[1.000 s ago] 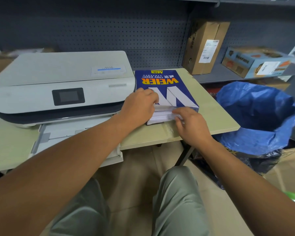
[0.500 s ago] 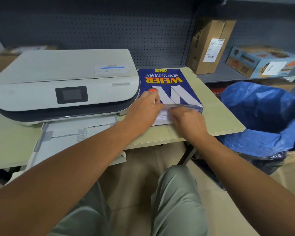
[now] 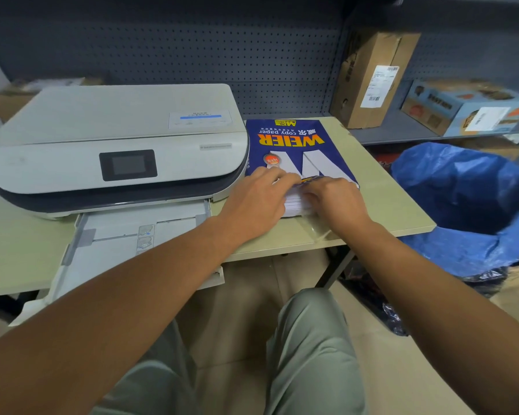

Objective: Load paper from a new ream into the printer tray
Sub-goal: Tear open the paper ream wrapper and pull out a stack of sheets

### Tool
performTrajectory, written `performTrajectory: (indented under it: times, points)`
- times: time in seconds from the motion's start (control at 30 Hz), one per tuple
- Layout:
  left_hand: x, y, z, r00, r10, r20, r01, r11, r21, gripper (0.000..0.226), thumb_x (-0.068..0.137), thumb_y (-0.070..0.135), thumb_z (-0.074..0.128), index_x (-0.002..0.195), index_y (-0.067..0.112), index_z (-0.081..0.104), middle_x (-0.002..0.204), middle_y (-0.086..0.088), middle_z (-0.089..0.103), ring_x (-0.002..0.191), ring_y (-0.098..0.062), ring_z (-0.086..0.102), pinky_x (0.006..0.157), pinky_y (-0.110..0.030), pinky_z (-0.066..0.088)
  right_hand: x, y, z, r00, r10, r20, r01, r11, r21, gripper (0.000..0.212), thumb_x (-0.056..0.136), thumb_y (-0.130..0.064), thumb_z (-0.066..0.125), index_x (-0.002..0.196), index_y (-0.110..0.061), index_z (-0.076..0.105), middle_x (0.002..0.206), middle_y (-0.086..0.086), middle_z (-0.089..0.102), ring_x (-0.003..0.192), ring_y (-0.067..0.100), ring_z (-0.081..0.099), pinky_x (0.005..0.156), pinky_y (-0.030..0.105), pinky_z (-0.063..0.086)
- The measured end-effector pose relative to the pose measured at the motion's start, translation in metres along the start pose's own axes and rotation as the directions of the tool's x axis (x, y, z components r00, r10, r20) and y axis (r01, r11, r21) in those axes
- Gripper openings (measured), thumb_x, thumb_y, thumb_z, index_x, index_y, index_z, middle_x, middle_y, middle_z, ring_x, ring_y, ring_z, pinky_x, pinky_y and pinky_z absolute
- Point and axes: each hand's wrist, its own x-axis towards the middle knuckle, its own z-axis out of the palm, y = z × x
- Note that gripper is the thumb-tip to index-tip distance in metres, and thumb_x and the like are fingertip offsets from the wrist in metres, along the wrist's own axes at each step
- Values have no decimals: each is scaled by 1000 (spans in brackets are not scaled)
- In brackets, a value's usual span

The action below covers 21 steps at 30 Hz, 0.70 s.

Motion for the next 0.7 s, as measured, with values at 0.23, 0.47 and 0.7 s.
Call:
performTrajectory:
  times: [0.23,0.47,0.7]
  points:
    - [3,-1,4,986,-147,84,146,989,16,54,91,20,64,142,24,45,126,-8,65,111,-31,57,85,-48,54,1,1,-5,994,-105,-11,105,994,-13,33,78,-1,70,109,-13,72,94,13,74,75,39,69,64,41,57]
    - [4,1,10,981,-185,58,180,981,76,43,92,21,61,134,23,53,117,-5,67,102,-29,60,80,-45,54,-4,-5,-3,982,-157,-102,146,983,-108,35,66,1,81,98,-5,69,85,16,74,65,38,69,52,40,55]
    - [8,0,16,972,-228,53,224,972,73,35,92,23,64,126,22,55,112,-5,68,98,-28,61,77,-45,55,-5,-9,4,989,-111,-100,102,991,-90,28,70,2,74,97,-5,70,94,15,72,69,36,68,48,33,49]
